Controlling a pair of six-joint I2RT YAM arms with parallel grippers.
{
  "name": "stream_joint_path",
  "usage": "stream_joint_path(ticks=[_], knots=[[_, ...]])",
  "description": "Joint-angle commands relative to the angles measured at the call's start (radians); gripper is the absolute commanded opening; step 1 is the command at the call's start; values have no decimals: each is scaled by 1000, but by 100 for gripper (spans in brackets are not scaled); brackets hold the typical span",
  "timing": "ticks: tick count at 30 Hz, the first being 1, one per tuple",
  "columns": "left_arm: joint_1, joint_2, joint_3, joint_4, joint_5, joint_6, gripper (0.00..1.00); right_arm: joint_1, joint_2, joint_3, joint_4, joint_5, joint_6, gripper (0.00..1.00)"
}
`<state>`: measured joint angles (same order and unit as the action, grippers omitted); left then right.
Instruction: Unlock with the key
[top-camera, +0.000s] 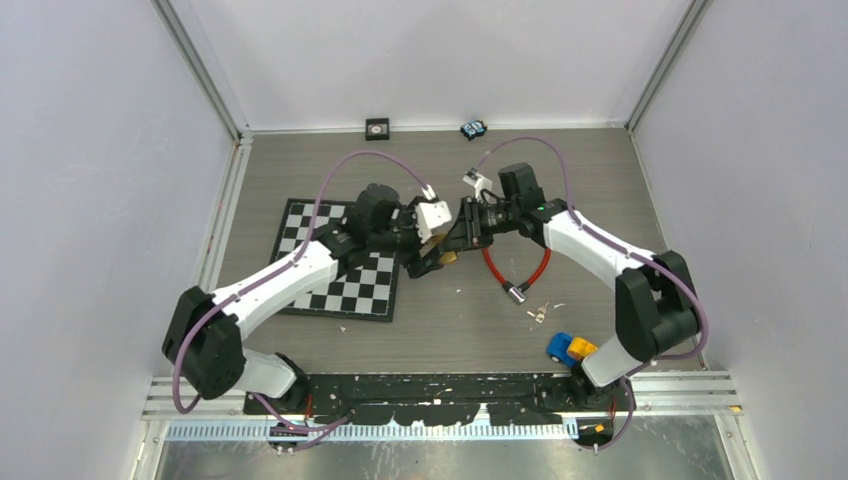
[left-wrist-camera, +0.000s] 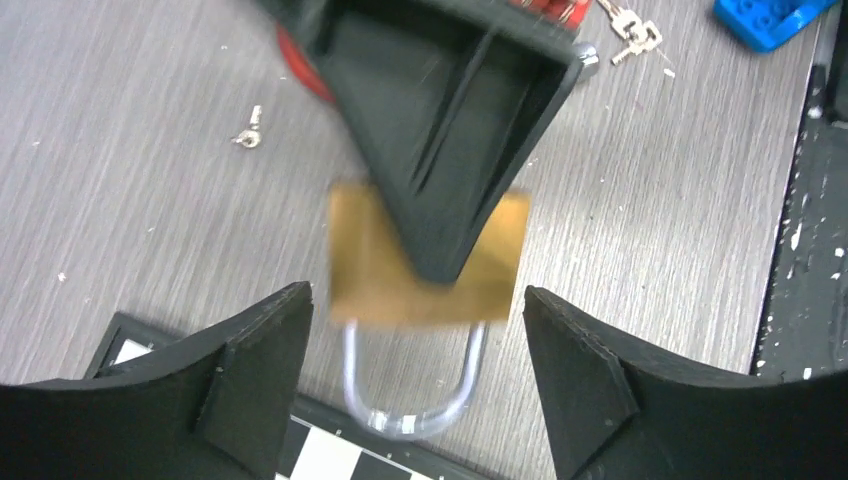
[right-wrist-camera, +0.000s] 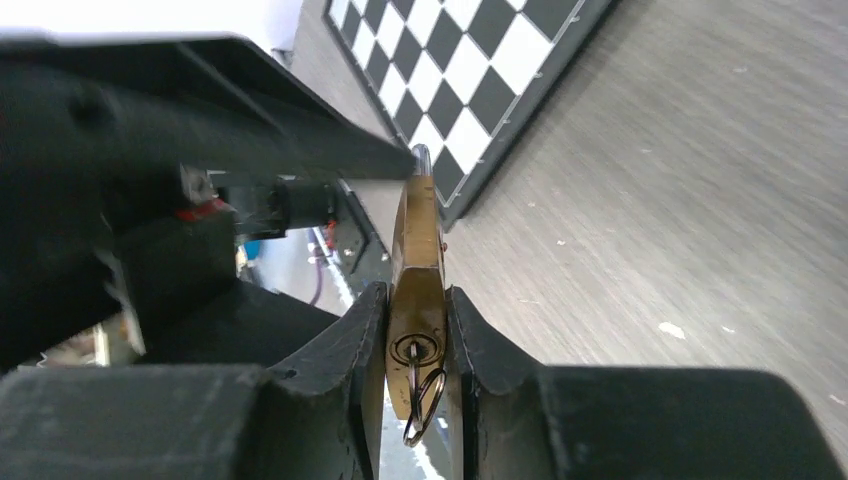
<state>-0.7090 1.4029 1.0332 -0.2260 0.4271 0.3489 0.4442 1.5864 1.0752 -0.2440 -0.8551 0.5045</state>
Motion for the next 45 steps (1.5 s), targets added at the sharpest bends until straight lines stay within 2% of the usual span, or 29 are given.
stream_joint_path(ticks=[1,4,11,17,20,24,25,27,30,34,40,45], knots=[[93,-127,-15,93,151,-71,87,-78,-139,-38,51,-32,-135,1],[119,-134,-14,85,226,-65,94,-83,-201,-73,37,-64,-206,1],[144,-73,-4,65,377,-45,95,-116,-287,-112,68,-154,-209,1],[150,50,54,41,514,-69,86,-121,-304,-128,112,-187,-179,1],[152,96,80,50,574,-110,74,-124,-307,-132,118,-182,-175,1],[152,109,88,65,647,-136,41,-136,-299,-132,115,-119,-169,1],[152,102,82,74,652,-139,35,-138,-294,-131,113,-97,-164,1],[151,85,67,89,665,-138,27,-145,-276,-122,105,-53,-149,1],[142,47,46,89,661,-104,23,-159,-239,-104,100,-6,-106,1],[100,7,31,18,638,10,23,-170,-180,-84,149,8,-7,1],[-1,44,70,-181,541,235,29,-171,-95,-28,213,22,139,1],[-4,27,74,-233,452,295,35,-174,-46,-21,286,14,199,1]])
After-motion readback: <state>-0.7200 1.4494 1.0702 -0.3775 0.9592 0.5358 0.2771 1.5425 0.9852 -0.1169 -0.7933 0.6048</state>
